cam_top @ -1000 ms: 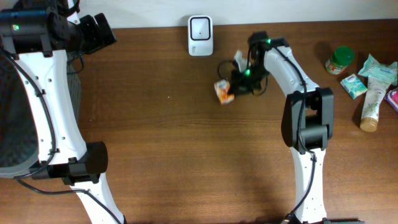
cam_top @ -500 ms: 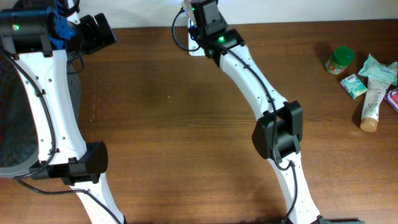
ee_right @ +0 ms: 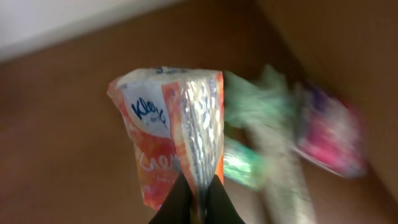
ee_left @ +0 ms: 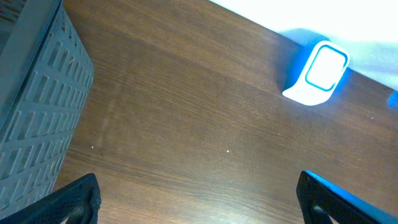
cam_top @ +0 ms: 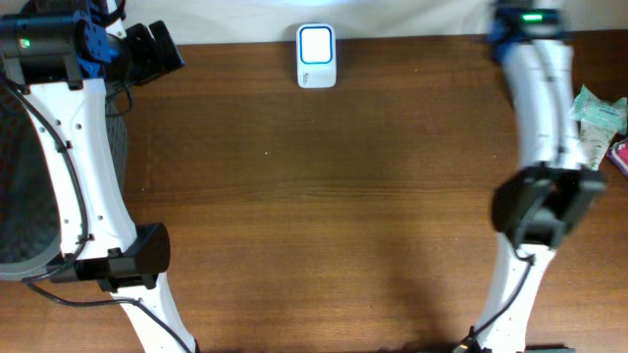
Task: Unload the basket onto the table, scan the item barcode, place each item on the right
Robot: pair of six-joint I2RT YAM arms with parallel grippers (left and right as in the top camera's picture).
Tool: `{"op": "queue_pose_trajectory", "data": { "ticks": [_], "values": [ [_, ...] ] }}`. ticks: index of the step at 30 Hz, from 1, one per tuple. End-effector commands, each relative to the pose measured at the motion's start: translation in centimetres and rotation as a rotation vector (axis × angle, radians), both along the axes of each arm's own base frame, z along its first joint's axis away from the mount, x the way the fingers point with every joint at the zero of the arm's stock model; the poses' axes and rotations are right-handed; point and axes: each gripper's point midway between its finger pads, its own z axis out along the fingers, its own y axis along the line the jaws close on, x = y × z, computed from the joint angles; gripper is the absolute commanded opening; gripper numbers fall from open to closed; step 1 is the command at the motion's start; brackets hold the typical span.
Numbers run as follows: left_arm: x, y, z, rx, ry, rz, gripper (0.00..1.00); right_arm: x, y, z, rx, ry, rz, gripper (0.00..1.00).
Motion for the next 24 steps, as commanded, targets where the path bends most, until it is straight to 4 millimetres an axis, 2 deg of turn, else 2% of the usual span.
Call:
{"op": "queue_pose_trajectory", "data": {
  "ticks": [1,3,5,6,8,9,12,14,17,18,19,22,23,24],
  "values": [
    [-0.4,0.0,0.7,0.006,-0.018,-0.013,0.99,-5.2,-7.7,-0.4,0.043,0.016,-0.236,0.04],
    [-0.4,0.0,0.7,0.006,-0.018,-0.013,0.99,-7.1,-11.0,-1.8,0.132,0.031,-0.27,0.05],
    [-0.4,0.0,0.7,0.006,-0.018,-0.013,0.99,-7.9,-12.5,-2.7,0.201,0.02,-0.284,0.22],
    [-0.4,0.0,0.7,0.006,-0.018,-0.013,0.99,-8.0,-13.0,-3.3,0.239,0.008,-0.287,0.23],
    [-0.4,0.0,0.7,0.006,-0.018,-0.013,0.99,-7.5,-13.1,-4.4,0.296,-0.008,-0.277,0.38],
    [-0.4,0.0,0.7,0.006,-0.018,-0.013,0.99,-7.5,-13.1,-5.0,0.305,0.0,-0.276,0.57],
    [-0.4,0.0,0.7,0.006,-0.018,-0.013,0.99,-7.3,-12.0,-5.6,0.319,0.029,-0.261,0.76],
    [-0.4,0.0,0.7,0.006,-0.018,-0.013,0.99,-7.0,-10.3,-4.5,0.362,0.013,-0.223,0.81],
    [-0.4,0.0,0.7,0.006,-0.018,-0.013,0.99,-8.3,-6.8,-1.5,0.448,0.012,-0.17,0.83],
    [-0.4,0.0,0.7,0.006,-0.018,-0.013,0.99,-9.3,-5.2,-0.3,0.491,0.025,-0.151,0.87],
    [-0.4,0.0,0.7,0.006,-0.018,-0.013,0.99,-10.5,-3.5,0.9,0.525,0.041,-0.134,0.99],
    [-0.4,0.0,0.7,0.006,-0.018,-0.013,0.99,-14.4,-1.0,4.9,0.549,0.055,-0.135,0.99],
    [-0.4,0.0,0.7,0.006,-0.018,-0.013,0.99,-15.9,-0.1,7.0,0.552,0.028,-0.122,0.99],
    [-0.4,0.0,0.7,0.006,-0.018,-0.013,0.99,-16.6,0.7,8.8,0.551,-0.01,-0.08,0.99]
  ]
}}
